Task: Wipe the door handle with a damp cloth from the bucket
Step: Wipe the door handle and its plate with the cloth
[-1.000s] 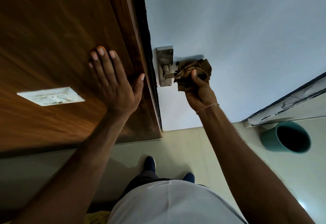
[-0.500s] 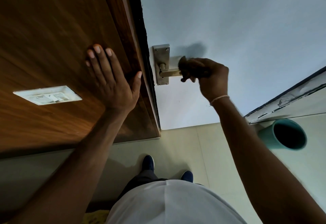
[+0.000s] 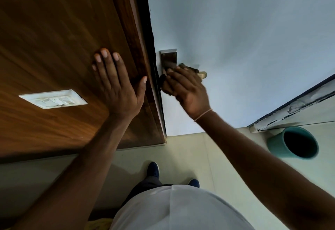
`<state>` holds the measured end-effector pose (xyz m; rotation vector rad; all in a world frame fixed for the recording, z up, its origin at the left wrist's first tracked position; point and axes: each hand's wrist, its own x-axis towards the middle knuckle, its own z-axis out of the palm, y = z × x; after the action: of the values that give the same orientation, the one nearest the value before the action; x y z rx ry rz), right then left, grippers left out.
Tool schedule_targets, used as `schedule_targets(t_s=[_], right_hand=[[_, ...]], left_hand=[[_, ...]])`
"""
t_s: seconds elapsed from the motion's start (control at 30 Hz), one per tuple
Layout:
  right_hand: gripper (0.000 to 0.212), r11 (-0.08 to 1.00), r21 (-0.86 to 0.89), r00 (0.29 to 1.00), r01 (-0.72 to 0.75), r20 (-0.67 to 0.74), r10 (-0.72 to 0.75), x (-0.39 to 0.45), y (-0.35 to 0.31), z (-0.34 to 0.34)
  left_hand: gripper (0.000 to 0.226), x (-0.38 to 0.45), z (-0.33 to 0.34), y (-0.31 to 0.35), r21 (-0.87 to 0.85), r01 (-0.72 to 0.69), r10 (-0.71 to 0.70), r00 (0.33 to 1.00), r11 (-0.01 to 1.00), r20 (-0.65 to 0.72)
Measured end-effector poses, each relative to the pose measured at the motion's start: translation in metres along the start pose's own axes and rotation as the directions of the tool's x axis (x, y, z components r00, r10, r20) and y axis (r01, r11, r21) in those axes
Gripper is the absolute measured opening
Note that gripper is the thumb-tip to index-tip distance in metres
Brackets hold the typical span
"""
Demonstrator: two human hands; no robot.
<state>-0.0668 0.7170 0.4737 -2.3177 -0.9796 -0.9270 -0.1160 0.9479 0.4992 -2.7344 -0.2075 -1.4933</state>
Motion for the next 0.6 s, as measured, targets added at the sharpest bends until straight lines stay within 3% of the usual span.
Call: schedule_targets(t_s=[0.13, 0.23, 0.47, 0.6], right_hand=[[0.021, 0.987, -0.066, 0.981, -0.149, -0.132, 0.139, -0.029, 0.042, -0.026], [0.025, 0.964, -0.123, 0.962, -0.236, -0.166, 0.215, -0.035, 0.038, -0.025], [0.028, 0.967, -0.016, 0.956, -0.253, -0.156, 0.248, -0.004, -0.009, -0.004], [0.035, 0.967, -0.083, 0.963, -0.24, -0.148, 0.226, 0.007, -0.013, 0.0]], left_hand=[[0.094, 0.001, 0.0, 0.0, -0.001, 0.011, -0.011, 1.0, 1.0, 0.006], [0.093, 0.0, 0.002, 0.003, -0.011, 0.02, -0.02, 1.0, 1.0, 0.005], [0.093, -0.001, 0.002, 0.001, -0.017, 0.019, -0.019, 1.0, 1.0, 0.002], [0.095, -0.001, 0.002, 0.001, -0.021, 0.028, -0.028, 1.0, 0.999, 0.007]])
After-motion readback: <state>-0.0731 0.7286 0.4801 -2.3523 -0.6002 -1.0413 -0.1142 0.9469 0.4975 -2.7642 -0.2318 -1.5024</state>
